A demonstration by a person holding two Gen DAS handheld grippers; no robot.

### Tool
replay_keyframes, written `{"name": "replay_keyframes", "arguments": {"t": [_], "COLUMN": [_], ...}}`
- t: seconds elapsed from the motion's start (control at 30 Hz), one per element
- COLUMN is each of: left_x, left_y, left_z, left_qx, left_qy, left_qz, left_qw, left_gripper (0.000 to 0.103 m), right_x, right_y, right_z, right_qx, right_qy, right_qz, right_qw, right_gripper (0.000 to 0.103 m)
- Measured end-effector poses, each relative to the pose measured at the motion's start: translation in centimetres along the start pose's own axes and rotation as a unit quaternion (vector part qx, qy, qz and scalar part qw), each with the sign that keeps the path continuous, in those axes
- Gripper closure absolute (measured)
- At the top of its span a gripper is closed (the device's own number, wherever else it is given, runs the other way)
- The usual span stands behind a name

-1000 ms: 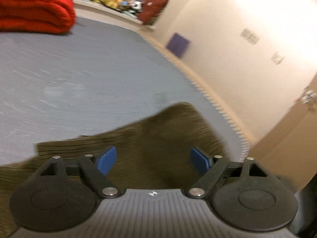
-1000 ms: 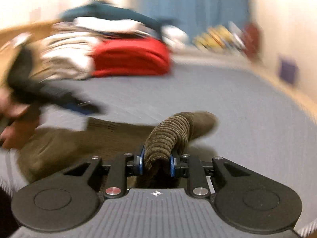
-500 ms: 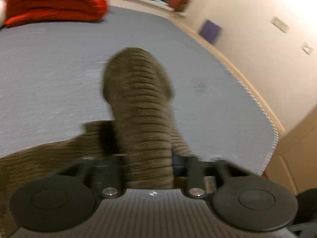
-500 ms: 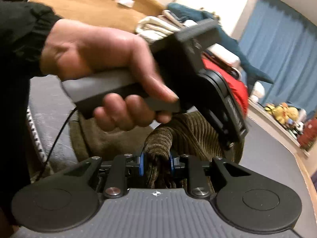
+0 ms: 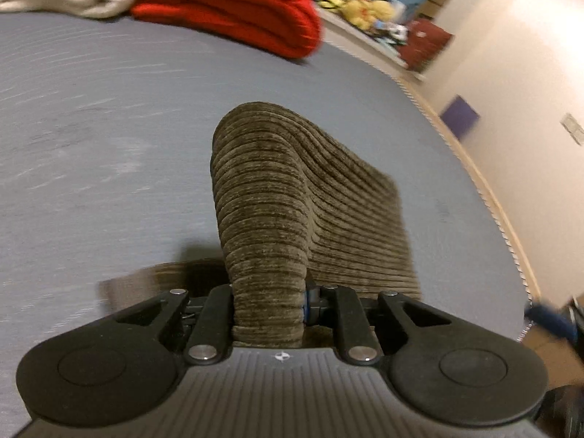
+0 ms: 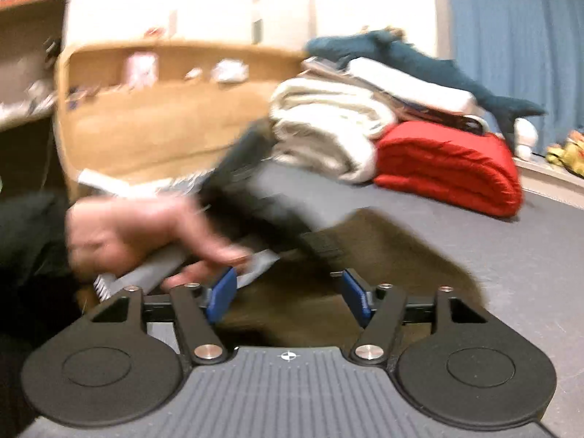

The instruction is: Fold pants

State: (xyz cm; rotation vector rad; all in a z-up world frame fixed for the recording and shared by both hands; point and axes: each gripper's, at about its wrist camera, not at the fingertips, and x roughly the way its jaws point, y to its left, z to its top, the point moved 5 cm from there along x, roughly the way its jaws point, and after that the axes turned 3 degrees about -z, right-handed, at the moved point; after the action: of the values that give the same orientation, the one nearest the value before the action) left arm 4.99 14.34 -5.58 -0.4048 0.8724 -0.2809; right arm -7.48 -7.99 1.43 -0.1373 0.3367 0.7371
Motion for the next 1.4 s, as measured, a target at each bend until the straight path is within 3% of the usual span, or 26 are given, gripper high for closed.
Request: {"name": "replay_keyframes", "arguments": {"t": [0.13, 0.2, 0.27, 0.3, 0.37, 0.43, 0.5, 0.57, 0.7, 0.73, 0.77, 0.8, 0.83, 0.87, 0.97, 1.17, 1.27, 1.4], "left_x": [-1.4, -1.2, -0.6, -0.5, -0.1, -0.6, -0.6, 0.5, 3.9, 4.5, 4.8, 5.0, 4.9, 4.5, 3.9, 4.1, 5.5, 8.2], "left_y": [4.2, 5.4, 6.7, 7.2, 7.8, 8.2, 9.3, 9.6, 9.7, 9.9, 9.9, 9.6, 9.4, 9.2, 6.7, 0.3, -3.2, -7.3], "left_z": [-0.2, -0.5, -0.6, -0.7, -0.9, -0.9, -0.6, -0.8, -1.9, -1.8, -1.7, -1.4, -1.3, -1.2, 0.0, 3.7, 5.6, 7.6], "left_qx": [-0.036, -0.039, -0.054, -0.061, -0.062, -0.059, -0.078, -0.107, -0.122, -0.126, -0.127, -0.121, -0.116, -0.112, -0.067, -0.024, -0.004, 0.021], "left_qy": [0.010, 0.024, 0.034, 0.036, 0.040, 0.024, 0.024, 0.042, 0.080, 0.081, 0.081, 0.081, 0.078, 0.074, 0.038, -0.045, -0.063, -0.083], "left_qz": [0.020, 0.024, 0.036, 0.041, 0.061, 0.093, 0.079, 0.050, 0.019, 0.016, 0.010, 0.010, 0.010, 0.015, 0.023, -0.045, -0.068, -0.090], "left_qw": [0.9991, 0.9986, 0.9973, 0.9966, 0.9954, 0.9937, 0.9935, 0.9921, 0.9892, 0.9885, 0.9885, 0.9894, 0.9902, 0.9908, 0.9968, 0.9977, 0.9957, 0.9922], "left_gripper": [0.082, 0.072, 0.051, 0.046, 0.018, 0.013, 0.013, 0.013, 0.008, 0.009, 0.012, 0.016, 0.024, 0.033, 0.048, 0.050, 0.050, 0.049], "right_x": [2.3, 3.8, 5.7, 6.7, 8.5, 10.1, 11.3, 12.5, 13.5, 13.5, 13.5, 13.4, 13.2, 13.1, 11.8, 7.5, 5.0, 3.7], "right_y": [-5.3, -7.7, -9.1, -9.7, -10.3, -10.7, -11.1, -11.1, -10.2, -10.4, -10.6, -10.8, -11.0, -11.3, -11.4, -15.6, -18.6, -23.1], "right_z": [-1.1, -2.8, -4.7, -5.6, -7.1, -8.4, -9.4, -10.1, -11.1, -11.3, -11.3, -11.1, -10.9, -10.4, -8.9, -5.3, -3.3, -1.7], "right_qx": [0.099, 0.145, 0.178, 0.196, 0.236, 0.265, 0.297, 0.322, 0.341, 0.347, 0.349, 0.353, 0.361, 0.364, 0.348, 0.332, 0.314, 0.310], "right_qy": [0.042, 0.067, 0.096, 0.116, 0.141, 0.159, 0.180, 0.200, 0.225, 0.230, 0.232, 0.230, 0.225, 0.220, 0.196, 0.112, 0.076, 0.061], "right_qz": [-0.055, -0.077, -0.079, -0.076, -0.059, -0.044, -0.045, -0.015, 0.021, 0.029, 0.032, 0.035, 0.040, 0.042, 0.035, -0.021, -0.035, -0.038], "right_qw": [0.993, 0.984, 0.976, 0.971, 0.960, 0.950, 0.937, 0.925, 0.912, 0.909, 0.908, 0.906, 0.904, 0.904, 0.916, 0.936, 0.946, 0.948], "right_gripper": [0.033, 0.032, 0.031, 0.030, 0.026, 0.023, 0.019, 0.017, 0.017, 0.022, 0.036, 0.042, 0.054, 0.062, 0.068, 0.068, 0.068, 0.068]}}
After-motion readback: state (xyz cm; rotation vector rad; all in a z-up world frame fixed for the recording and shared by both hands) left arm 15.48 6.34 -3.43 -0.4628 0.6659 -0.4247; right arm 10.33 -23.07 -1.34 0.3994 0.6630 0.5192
